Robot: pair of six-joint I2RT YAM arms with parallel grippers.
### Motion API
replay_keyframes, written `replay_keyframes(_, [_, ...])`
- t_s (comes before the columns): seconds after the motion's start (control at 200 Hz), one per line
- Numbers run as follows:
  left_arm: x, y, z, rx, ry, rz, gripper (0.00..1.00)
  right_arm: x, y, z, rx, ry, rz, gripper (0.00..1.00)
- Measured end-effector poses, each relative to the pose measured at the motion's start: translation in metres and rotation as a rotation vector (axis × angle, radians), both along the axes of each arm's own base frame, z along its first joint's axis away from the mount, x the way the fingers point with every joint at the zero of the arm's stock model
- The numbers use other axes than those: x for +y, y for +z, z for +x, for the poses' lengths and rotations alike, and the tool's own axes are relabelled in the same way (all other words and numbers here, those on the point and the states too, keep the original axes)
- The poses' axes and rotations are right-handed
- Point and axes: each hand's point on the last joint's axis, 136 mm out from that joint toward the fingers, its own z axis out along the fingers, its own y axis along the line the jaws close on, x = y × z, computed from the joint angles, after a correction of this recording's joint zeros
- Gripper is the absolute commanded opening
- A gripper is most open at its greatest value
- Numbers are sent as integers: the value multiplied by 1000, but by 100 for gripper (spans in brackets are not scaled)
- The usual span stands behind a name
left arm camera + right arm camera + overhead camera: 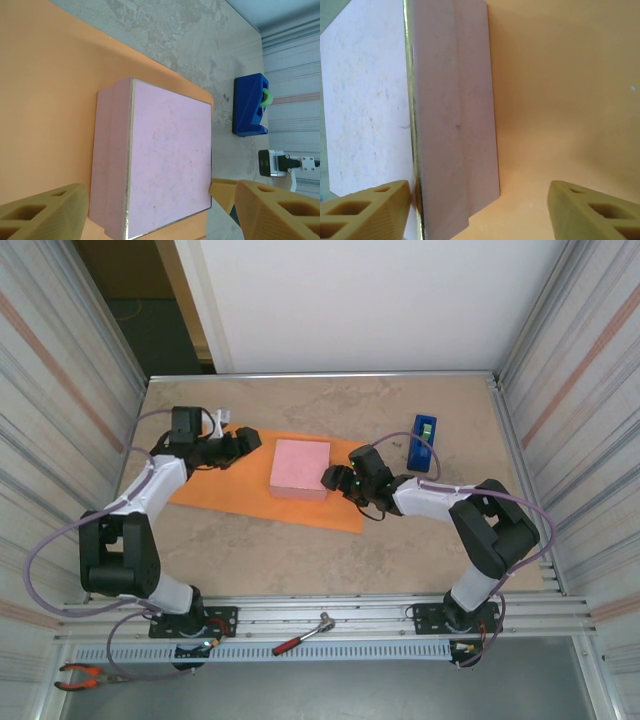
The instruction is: Wrap the gift box in paper
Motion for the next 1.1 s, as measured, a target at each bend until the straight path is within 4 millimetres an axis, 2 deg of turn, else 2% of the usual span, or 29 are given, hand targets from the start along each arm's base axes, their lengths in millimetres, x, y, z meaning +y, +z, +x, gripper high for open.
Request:
replay_keyframes(0.256, [1, -6, -8, 29, -7, 10, 78, 3, 0, -5, 9, 45, 9, 81])
replay_keyframes(0.396, [1, -6, -8, 28, -10, 12, 79, 1, 15, -5, -14, 47, 25, 77])
replay_keyframes(0.506, [0, -5, -9, 23, -13, 13, 79, -8, 29, -4, -48, 20, 36, 61])
replay_keyframes(0.536, [0, -4, -10, 21, -15, 11, 79, -12, 30, -5, -49, 6, 37, 54])
replay_keyframes(0.611, [-1, -3, -12, 20, -18, 7, 79, -22, 25, -5, -37, -24, 29, 32])
replay_keyframes(0.686, [-1, -2, -14, 18, -20, 4, 79, -30, 19, -3, -15, -56, 18, 20])
replay_keyframes(0.812, [-3, 1, -16, 8, -28, 1, 80, -34, 9, -2, 17, -78, 2, 15])
replay_keyframes(1.097, [-18, 5, -22, -2, -69, -2, 80, -23, -15, 4, 75, -69, -35, 11])
